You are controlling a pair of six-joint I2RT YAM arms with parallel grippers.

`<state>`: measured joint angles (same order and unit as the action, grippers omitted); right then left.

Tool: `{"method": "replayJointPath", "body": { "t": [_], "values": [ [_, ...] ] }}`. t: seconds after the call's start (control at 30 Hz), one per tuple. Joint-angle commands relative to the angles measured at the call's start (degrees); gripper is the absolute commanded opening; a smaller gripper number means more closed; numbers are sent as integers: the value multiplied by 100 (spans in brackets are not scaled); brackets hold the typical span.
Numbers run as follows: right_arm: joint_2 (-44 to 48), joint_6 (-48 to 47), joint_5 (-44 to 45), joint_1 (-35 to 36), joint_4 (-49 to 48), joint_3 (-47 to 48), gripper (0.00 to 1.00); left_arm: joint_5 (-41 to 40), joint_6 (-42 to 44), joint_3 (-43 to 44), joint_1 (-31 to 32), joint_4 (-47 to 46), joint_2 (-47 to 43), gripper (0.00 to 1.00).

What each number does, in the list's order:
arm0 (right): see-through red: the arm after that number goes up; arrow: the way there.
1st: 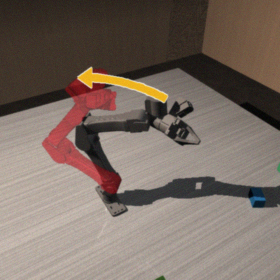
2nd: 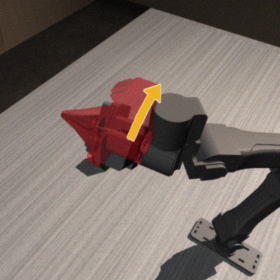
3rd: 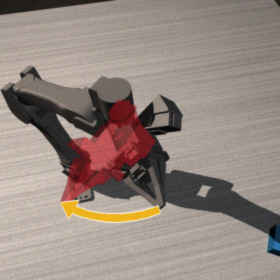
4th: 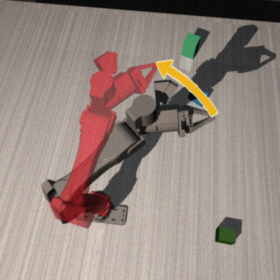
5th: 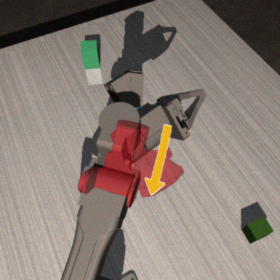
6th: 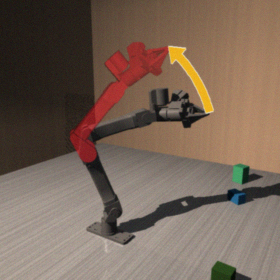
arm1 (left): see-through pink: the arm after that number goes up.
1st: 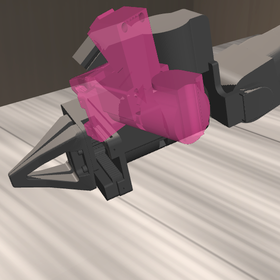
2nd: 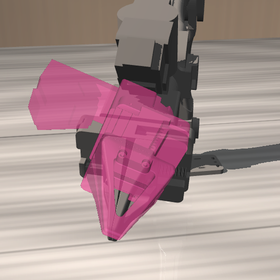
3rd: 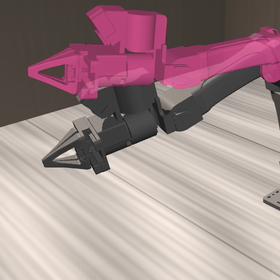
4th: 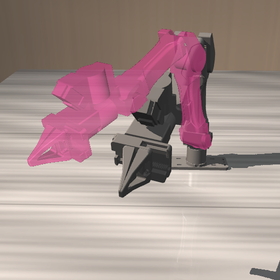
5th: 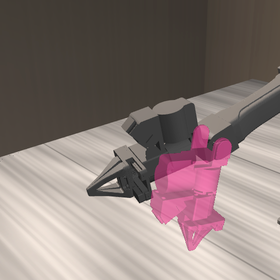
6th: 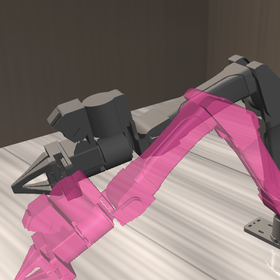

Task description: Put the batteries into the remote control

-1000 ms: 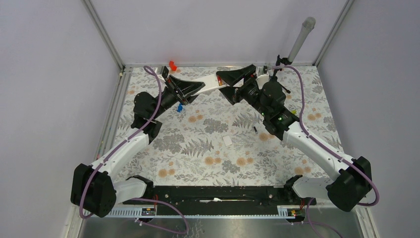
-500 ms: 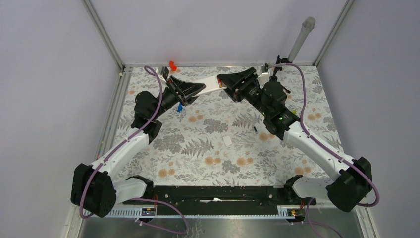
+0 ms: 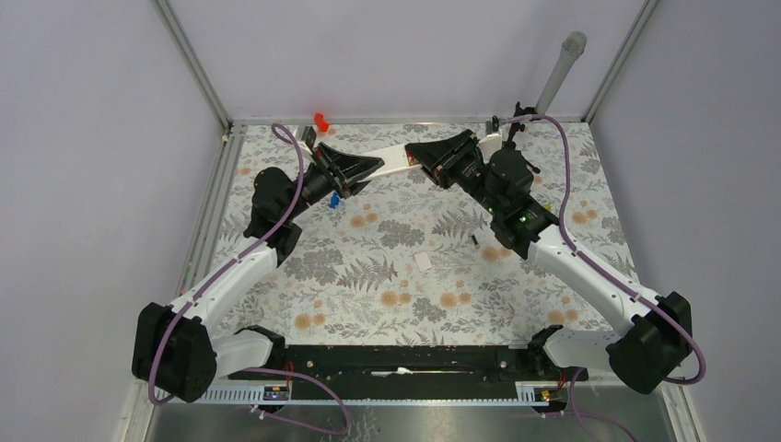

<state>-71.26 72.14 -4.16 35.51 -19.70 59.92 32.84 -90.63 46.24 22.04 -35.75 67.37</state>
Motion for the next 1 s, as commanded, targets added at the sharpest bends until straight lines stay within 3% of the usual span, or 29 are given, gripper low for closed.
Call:
{"method": "replayJointPath", "body": {
  "t": [0.0, 0.13, 0.3, 0.4, 0.53, 0.6, 0.77, 0.87, 0.97],
  "values": [
    [-29, -300, -110, -32, 32, 75, 21, -19, 8, 406, -25, -449, -21, 0],
    [-59, -323, -220, -26, -62, 6, 19, -32, 1, 479, -25, -486, 26, 0],
    [-32, -297, -193, -55, -60, 47, 31, 23, 146, 421, -40, -429, -1, 0],
    [67, -297, -190, -144, -71, 132, 52, 147, 579, 396, -125, -85, -105, 0],
    [278, -484, -317, -363, -272, 111, 88, 506, 1428, 446, -311, 341, -176, 0],
    [401, -661, -418, -436, -443, 49, 95, 721, 1829, 488, -392, 530, -198, 0],
    [638, -1223, -917, -808, -208, -41, 94, 1378, 2486, 584, -531, 445, -163, 0],
    [659, -2197, -1108, -1061, 1042, 284, 91, 1797, 3042, 641, -630, 525, -203, 0],
    [592, -3439, -763, -1098, 2521, 564, 92, 2031, 3707, 752, -678, 959, -315, 0]
  ]
}}
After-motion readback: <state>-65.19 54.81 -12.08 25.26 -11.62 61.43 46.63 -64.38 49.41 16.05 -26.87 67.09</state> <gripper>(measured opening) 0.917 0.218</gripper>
